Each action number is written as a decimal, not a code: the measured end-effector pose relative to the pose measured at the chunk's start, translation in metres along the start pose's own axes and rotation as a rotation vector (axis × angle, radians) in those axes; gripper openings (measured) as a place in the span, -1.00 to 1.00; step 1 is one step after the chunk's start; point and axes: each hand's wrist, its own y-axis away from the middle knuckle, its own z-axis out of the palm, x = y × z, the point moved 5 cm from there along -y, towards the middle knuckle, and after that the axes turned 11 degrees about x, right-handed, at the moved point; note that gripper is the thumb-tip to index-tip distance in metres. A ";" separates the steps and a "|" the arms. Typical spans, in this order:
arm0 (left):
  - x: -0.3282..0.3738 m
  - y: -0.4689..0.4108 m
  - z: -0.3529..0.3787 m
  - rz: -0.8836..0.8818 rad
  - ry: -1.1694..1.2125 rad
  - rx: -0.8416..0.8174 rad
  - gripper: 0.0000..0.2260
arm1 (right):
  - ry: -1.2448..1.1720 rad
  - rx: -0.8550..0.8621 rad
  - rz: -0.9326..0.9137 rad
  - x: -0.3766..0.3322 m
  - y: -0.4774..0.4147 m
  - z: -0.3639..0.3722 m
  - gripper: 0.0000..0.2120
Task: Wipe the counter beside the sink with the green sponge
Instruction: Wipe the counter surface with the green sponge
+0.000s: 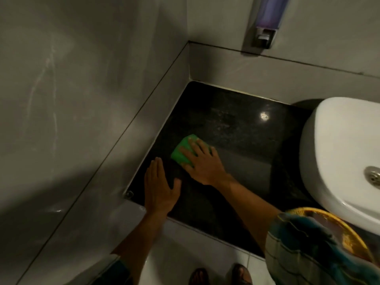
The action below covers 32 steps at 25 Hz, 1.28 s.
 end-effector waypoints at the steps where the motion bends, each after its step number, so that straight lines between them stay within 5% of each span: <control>1: -0.006 0.002 -0.004 0.013 0.008 0.007 -0.32 | 0.006 0.018 0.095 0.013 0.027 -0.005 -0.45; 6: -0.020 0.005 -0.009 0.150 -0.150 -0.017 -0.36 | 0.149 0.058 0.129 0.039 0.124 -0.020 -0.45; 10: -0.021 0.004 -0.006 0.229 -0.162 -0.010 -0.32 | 0.006 0.071 0.654 0.087 0.101 -0.031 -0.39; 16: -0.024 0.001 -0.006 0.213 -0.146 0.020 -0.34 | 0.008 0.070 -0.061 0.000 0.116 -0.004 -0.40; 17: -0.024 0.001 -0.006 0.216 -0.146 0.015 -0.35 | 0.045 0.103 0.003 0.025 0.121 -0.011 -0.40; 20: -0.022 -0.001 -0.005 0.222 -0.131 0.025 -0.36 | 0.067 0.147 0.583 0.119 0.106 -0.036 -0.39; 22: -0.024 0.000 -0.006 0.214 -0.126 0.024 -0.37 | -0.028 0.100 0.756 0.127 0.068 -0.042 -0.38; 26: -0.019 -0.001 -0.011 0.245 -0.059 0.068 -0.44 | -0.119 -0.023 0.275 -0.009 0.024 -0.004 -0.41; 28: -0.020 -0.002 -0.021 0.081 0.183 0.075 -0.53 | -0.131 -0.056 0.094 -0.071 0.063 0.011 -0.40; 30: -0.026 0.005 -0.034 -0.102 0.378 0.105 -0.60 | -0.125 -0.013 0.188 -0.076 0.108 0.009 -0.36; 32: -0.020 0.030 -0.047 -0.042 0.270 0.145 -0.57 | -0.131 -0.049 0.354 -0.053 0.142 -0.004 -0.32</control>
